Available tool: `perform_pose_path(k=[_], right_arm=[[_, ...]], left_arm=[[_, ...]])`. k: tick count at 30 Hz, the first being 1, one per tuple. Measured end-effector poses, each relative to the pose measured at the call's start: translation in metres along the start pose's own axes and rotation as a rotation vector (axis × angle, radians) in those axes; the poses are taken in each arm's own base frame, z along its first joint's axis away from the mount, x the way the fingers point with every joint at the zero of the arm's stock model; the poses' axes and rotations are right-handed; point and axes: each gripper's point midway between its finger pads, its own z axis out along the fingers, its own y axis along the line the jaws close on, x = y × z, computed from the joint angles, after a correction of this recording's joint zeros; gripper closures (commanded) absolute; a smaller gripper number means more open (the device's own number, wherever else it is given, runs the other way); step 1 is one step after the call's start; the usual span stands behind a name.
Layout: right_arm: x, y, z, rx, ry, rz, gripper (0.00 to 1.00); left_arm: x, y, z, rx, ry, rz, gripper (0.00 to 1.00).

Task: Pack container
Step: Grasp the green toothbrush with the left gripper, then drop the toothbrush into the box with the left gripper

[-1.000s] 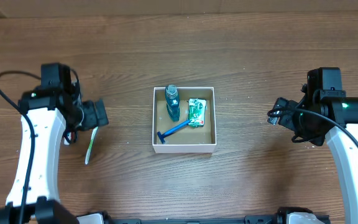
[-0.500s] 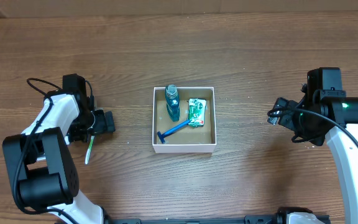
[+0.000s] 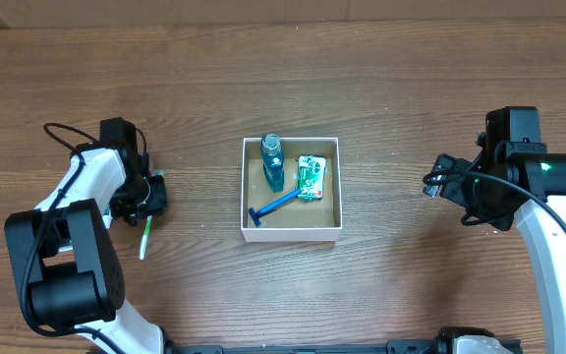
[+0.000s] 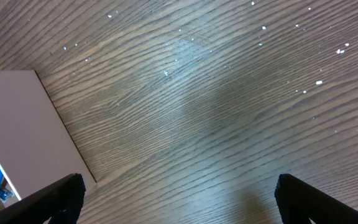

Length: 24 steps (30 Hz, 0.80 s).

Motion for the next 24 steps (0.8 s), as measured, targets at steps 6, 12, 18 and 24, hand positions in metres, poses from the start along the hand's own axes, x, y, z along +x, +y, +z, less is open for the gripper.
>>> perform_pose_path(k=[6, 12, 18, 24], right_arm=[[0.0, 0.0, 0.0, -0.001, 0.001, 0.0, 0.0], [0.0, 0.0, 0.0, 0.0, 0.0, 0.0, 0.0], [0.0, 0.0, 0.0, 0.0, 0.001, 0.0, 0.0], [0.0, 0.0, 0.0, 0.0, 0.0, 0.0, 0.0]], left_arm=[[0.0, 0.001, 0.0, -0.006, 0.001, 0.002, 0.96], [0.014, 0.002, -0.002, -0.012, 0.066, 0.002, 0.96], [-0.008, -0.04, -0.058, -0.014, -0.034, 0.125, 0.96], [0.006, -0.155, -0.201, 0.105, -0.493, 0.527, 0.96]])
